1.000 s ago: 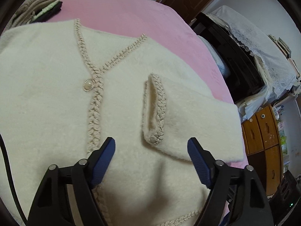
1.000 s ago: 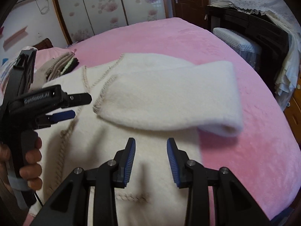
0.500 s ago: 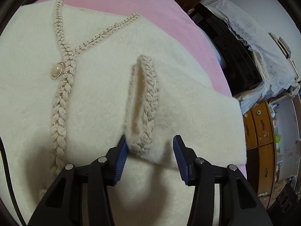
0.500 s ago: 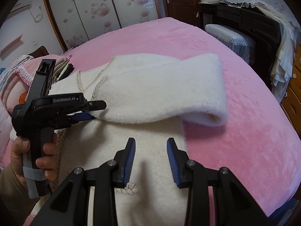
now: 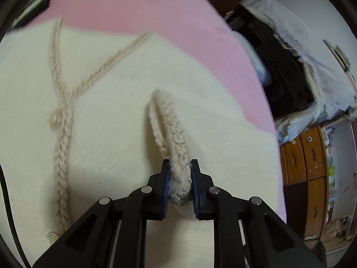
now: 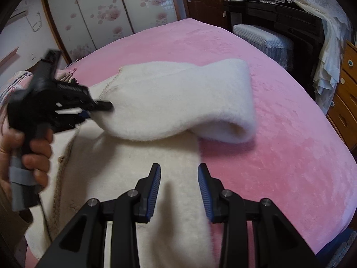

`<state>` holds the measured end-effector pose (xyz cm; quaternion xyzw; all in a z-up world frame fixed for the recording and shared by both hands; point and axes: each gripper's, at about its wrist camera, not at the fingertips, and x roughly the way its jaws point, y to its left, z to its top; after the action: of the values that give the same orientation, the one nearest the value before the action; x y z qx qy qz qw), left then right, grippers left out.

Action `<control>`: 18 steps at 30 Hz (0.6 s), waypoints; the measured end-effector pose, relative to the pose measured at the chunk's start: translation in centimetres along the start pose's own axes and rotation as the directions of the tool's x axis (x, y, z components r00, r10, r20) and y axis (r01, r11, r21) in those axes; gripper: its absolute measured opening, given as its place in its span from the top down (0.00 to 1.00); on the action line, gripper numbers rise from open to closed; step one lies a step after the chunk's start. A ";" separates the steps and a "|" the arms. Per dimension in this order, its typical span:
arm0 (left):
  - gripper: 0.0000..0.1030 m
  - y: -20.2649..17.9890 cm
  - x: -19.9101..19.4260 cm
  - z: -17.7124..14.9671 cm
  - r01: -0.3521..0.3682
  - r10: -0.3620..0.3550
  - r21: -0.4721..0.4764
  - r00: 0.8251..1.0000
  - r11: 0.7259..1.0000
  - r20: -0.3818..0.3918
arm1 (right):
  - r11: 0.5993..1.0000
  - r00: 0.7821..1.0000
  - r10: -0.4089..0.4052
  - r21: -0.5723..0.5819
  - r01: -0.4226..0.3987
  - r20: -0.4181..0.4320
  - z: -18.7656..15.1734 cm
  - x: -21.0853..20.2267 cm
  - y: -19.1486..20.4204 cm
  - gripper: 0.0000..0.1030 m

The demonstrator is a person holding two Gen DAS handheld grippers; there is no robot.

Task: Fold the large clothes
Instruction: 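Grasp the braided front edge of the cardigan with the left gripper, then lift and fold the held side panel toward the button placket, release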

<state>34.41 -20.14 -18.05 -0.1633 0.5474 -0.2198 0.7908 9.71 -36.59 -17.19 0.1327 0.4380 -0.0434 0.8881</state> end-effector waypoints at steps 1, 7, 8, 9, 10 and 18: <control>0.86 -1.2 -0.9 0.6 0.006 -0.006 0.024 1.000 1.000 0.023 | 1.000 1.000 -0.006 0.013 0.006 -0.002 0.1 0.2 -0.5 0.66; 0.86 -7.8 -7.8 5.6 0.005 -0.028 0.106 0.976 0.994 0.217 | 0.995 1.000 -0.010 0.100 0.010 0.004 1.7 1.5 -3.1 0.66; 0.86 -8.6 -9.2 6.3 -0.010 -0.020 0.116 0.966 0.993 0.257 | 0.994 1.000 -0.007 0.111 0.006 0.007 2.1 1.8 -3.2 0.66; 0.86 -9.2 -10.2 6.9 -0.032 -0.007 0.127 0.955 0.991 0.295 | 0.992 1.000 0.002 0.124 -0.004 0.013 2.8 2.3 -3.4 0.66; 0.86 -9.4 -11.3 7.6 -0.055 0.007 0.136 0.943 0.989 0.331 | 0.992 1.000 0.006 0.129 -0.008 0.012 3.2 2.7 -3.4 0.66; 0.86 -5.6 -18.8 9.8 -0.161 0.104 0.073 0.862 0.984 0.495 | 0.995 0.999 -0.037 0.090 0.040 -0.038 5.8 7.6 -1.6 0.66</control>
<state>36.91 -14.82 3.11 -0.1311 0.3261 -0.1466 0.9247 18.48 -39.38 -20.09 0.1654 0.4541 -0.0781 0.8720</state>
